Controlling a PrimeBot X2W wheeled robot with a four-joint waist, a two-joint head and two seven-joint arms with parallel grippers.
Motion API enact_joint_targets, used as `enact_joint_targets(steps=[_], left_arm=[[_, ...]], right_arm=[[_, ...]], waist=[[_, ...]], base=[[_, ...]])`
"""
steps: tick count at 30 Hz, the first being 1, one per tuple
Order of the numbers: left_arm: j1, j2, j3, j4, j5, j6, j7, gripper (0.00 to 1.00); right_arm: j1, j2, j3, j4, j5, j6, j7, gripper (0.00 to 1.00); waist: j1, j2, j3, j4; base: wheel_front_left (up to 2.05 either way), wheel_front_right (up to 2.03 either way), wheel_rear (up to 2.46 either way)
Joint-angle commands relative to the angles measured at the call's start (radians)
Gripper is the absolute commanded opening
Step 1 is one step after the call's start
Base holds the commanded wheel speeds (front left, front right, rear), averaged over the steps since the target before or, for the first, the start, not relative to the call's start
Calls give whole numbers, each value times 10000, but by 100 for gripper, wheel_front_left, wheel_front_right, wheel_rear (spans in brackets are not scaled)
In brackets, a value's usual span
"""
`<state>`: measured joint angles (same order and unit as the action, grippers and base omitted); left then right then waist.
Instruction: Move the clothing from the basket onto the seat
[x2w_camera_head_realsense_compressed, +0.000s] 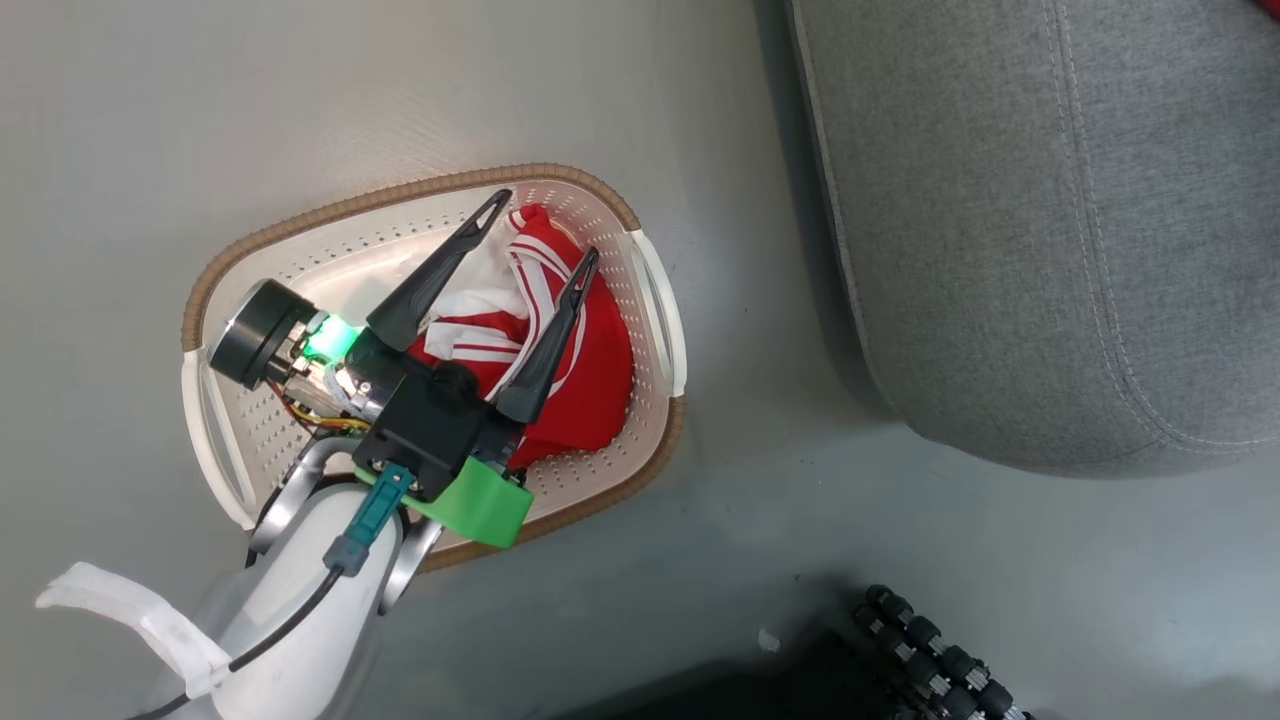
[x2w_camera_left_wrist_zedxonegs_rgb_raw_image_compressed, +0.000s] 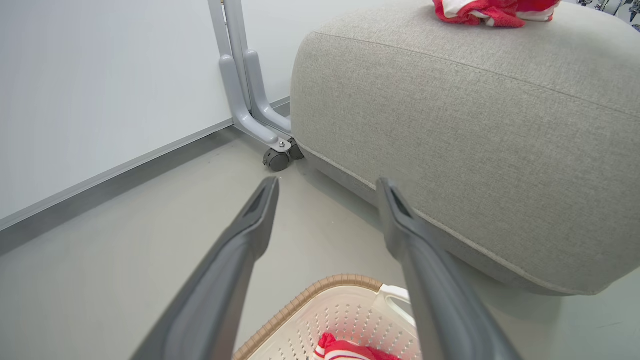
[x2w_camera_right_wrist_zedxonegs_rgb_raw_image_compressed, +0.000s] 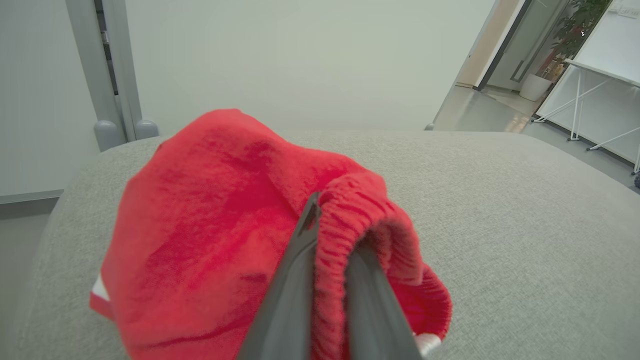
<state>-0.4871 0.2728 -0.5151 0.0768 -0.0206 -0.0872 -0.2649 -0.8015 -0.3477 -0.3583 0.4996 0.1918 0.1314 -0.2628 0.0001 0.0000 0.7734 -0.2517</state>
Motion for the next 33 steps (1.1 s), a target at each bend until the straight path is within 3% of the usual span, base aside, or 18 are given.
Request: enact_joint_targets(steps=[1,10,20,33], left_arm=[[7,-8,52,32,-132,72,9,100],[575,-481,438,276,-825,387,9,100],[1727,-1607,1618,756,-1748,686,9,100],[3541,-2145,3794,856,-1842,834,9,100]], right_arm=[[360,201,-190,-276,-52,-13,-30,100],[2212,1362,-268,-1612,-812,-13,-30,100],[4515,2262,659,-1945,-1024,-13,-30,100],[5887,2675,4874,-2408,-812,-13,-30,100]], waist=[[-1,0,-262,-22],[-1,0,-1654,19],[-1,0,-3781,1114],[-1,0,-5876,2286]], base=[[0,0,0],[0,0,0],[0,0,0],[0,0,0]])
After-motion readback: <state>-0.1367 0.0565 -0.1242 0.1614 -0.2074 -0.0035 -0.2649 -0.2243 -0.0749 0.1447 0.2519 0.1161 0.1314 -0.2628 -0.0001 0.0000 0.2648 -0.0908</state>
